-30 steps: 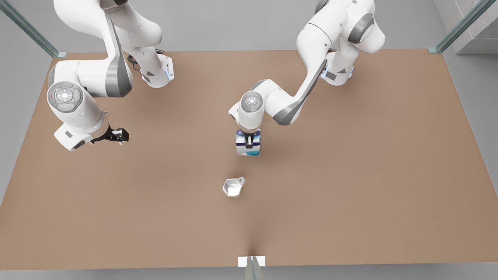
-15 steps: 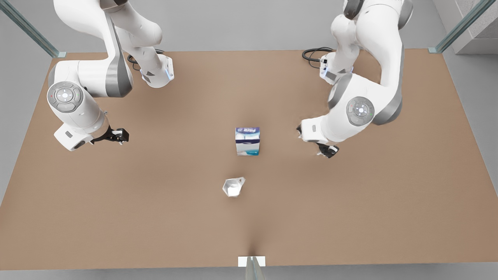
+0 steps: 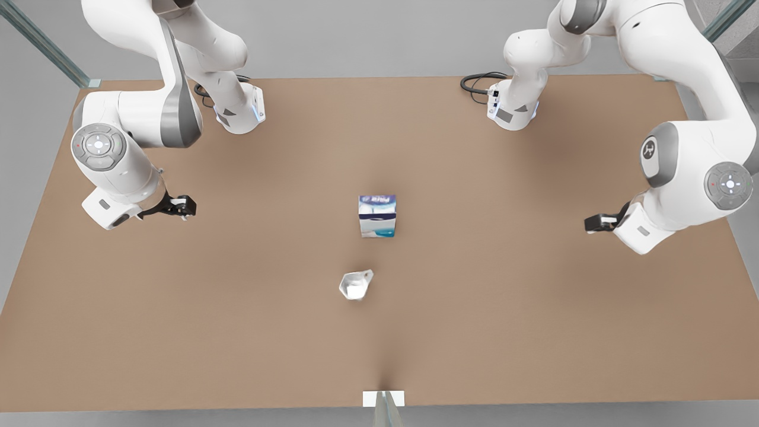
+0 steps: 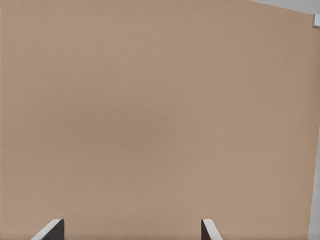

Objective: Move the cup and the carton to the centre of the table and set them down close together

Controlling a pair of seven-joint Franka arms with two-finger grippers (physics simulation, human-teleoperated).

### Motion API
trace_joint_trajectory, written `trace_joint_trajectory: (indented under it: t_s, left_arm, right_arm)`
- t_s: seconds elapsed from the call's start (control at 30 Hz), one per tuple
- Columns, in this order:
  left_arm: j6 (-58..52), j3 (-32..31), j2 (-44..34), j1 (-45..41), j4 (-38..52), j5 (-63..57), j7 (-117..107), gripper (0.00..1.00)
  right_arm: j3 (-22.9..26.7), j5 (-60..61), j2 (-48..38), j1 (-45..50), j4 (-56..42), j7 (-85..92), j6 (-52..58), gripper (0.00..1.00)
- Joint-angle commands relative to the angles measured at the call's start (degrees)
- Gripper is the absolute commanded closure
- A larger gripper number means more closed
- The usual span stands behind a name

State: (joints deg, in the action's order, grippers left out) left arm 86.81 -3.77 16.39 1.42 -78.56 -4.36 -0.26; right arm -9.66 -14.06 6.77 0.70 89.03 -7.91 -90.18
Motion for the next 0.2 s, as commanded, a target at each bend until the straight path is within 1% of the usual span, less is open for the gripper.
trace_joint_trajectory:
  t_s: [0.0, 0.03, 0.13, 0.17]
  left_arm:
    - [-0.14, 0.60, -0.13, -1.24, -0.02, -0.74, -0.01, 0.00]
    - [-0.23, 4.29, -0.22, -5.02, -0.19, -0.56, 0.17, 0.00]
    - [-0.15, 6.93, -0.75, -8.62, -0.46, 0.05, 0.17, 0.00]
    - [-0.15, 9.30, -0.75, -10.38, -0.37, 0.67, -0.01, 0.00]
  right_arm:
    - [0.00, 0.00, 0.00, 0.00, 0.00, 0.00, 0.00, 0.00]
    - [0.00, 0.00, 0.00, 0.00, 0.00, 0.00, 0.00, 0.00]
    - [0.00, 0.00, 0.00, 0.00, 0.00, 0.00, 0.00, 0.00]
    - [0.00, 0.00, 0.00, 0.00, 0.00, 0.00, 0.00, 0.00]
